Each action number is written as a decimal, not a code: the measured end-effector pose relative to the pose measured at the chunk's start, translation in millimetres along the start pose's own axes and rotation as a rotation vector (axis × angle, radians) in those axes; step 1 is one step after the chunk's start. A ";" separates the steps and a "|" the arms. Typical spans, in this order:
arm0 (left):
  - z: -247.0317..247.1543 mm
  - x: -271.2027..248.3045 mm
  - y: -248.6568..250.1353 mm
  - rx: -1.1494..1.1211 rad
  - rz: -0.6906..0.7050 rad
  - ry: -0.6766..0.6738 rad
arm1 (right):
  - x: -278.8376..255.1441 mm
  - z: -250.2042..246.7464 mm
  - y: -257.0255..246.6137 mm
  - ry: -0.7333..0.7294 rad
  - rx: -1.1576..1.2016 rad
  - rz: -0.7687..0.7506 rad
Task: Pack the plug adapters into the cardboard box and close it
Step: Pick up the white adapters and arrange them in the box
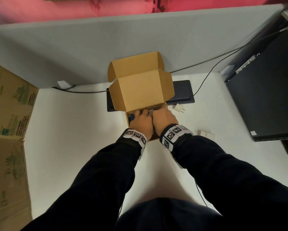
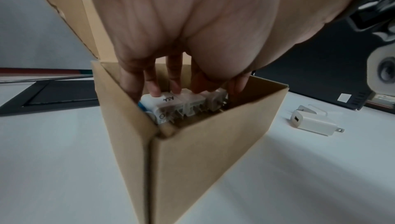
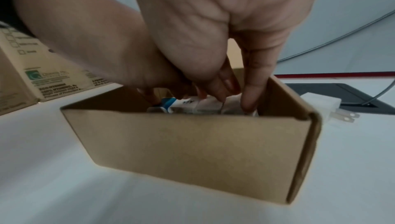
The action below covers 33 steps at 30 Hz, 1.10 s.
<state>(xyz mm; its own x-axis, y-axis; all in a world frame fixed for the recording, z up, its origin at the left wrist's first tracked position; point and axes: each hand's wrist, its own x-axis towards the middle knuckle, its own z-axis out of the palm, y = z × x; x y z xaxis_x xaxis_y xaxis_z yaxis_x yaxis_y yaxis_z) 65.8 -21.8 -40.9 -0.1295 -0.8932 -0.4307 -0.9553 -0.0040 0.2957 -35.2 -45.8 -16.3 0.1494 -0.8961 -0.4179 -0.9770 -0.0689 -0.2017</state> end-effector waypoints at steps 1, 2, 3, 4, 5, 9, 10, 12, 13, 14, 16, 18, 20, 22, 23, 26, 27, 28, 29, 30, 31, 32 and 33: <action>0.3 -0.1 2.0 0.017 -0.006 -0.006 | 0.1 1.1 0.7 -0.027 -0.024 -0.009; 1.0 -0.3 4.0 0.034 -0.015 -0.009 | -0.7 2.1 1.2 -0.066 -0.063 -0.021; 1.3 -1.1 6.1 0.043 -0.024 -0.011 | -3.2 2.4 2.0 -0.093 -0.096 -0.033; 1.7 -1.8 7.4 0.048 -0.032 -0.011 | -5.4 2.3 3.3 -0.103 -0.123 -0.055; 1.7 -2.4 8.5 0.055 -0.034 -0.010 | -6.2 1.8 4.8 -0.099 -0.132 -0.070; 3.5 -1.7 9.0 0.115 -0.009 0.005 | -7.0 -1.3 15.0 -0.100 -0.084 -0.085; 4.6 -0.7 8.2 0.122 -0.006 -0.004 | -7.3 0.6 16.8 -0.120 -0.072 -0.095; 5.6 0.9 6.9 0.139 -0.005 -0.033 | -9.6 7.3 19.8 -0.193 -0.026 -0.114; 6.1 1.7 6.6 0.152 -0.002 -0.045 | -10.4 11.2 21.5 -0.227 -0.011 -0.120; 6.4 2.5 6.6 0.163 0.002 -0.052 | -9.8 15.0 23.1 -0.253 -0.003 -0.122; 6.0 3.0 6.7 0.167 0.006 -0.044 | -8.4 17.4 25.3 -0.268 0.029 -0.120; 6.3 2.0 5.6 0.146 -0.002 -0.026 | -10.3 13.8 28.3 -0.243 0.096 -0.142; 8.2 0.5 3.0 0.132 0.014 0.001 | -16.5 7.4 35.9 -0.092 0.212 -0.205; 11.5 -0.7 -0.7 0.121 0.045 0.011 | -25.2 2.6 52.0 0.147 0.369 -0.209; 13.4 -1.6 -3.6 0.115 0.058 0.009 | -28.7 1.2 62.2 0.253 0.432 -0.177; 16.1 -7.1 -10.8 0.079 0.098 0.005 | -35.3 2.5 103.4 0.287 0.411 0.001; 15.7 -8.8 -13.1 0.056 0.107 0.011 | -36.1 4.0 117.9 0.205 0.338 0.069; 15.6 -12.3 -13.4 0.035 0.116 0.022 | -39.7 6.5 133.1 0.119 0.241 0.126; 15.1 -15.9 -13.4 0.015 0.122 0.037 | -44.7 8.6 147.0 0.058 0.141 0.165; 14.3 -17.8 -15.2 -0.003 0.125 0.062 | -47.9 11.0 157.6 0.019 0.060 0.187; 14.2 -20.7 -16.2 -0.007 0.131 0.097 | -53.0 13.8 166.4 -0.005 0.006 0.199; 13.9 -23.6 -17.3 0.003 0.135 0.136 | -58.4 16.8 172.7 -0.019 -0.024 0.204; 13.4 -27.0 -18.5 0.016 0.132 0.173 | -63.5 20.8 177.1 -0.036 -0.035 0.208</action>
<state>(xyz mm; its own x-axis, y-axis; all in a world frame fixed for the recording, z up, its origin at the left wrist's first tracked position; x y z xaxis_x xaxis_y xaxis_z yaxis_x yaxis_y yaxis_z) 83.4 8.4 -46.1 -0.2078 -0.9494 -0.2356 -0.9374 0.1244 0.3253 -214.6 8.0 -43.9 -0.0515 -0.8764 -0.4788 -0.9920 0.1002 -0.0768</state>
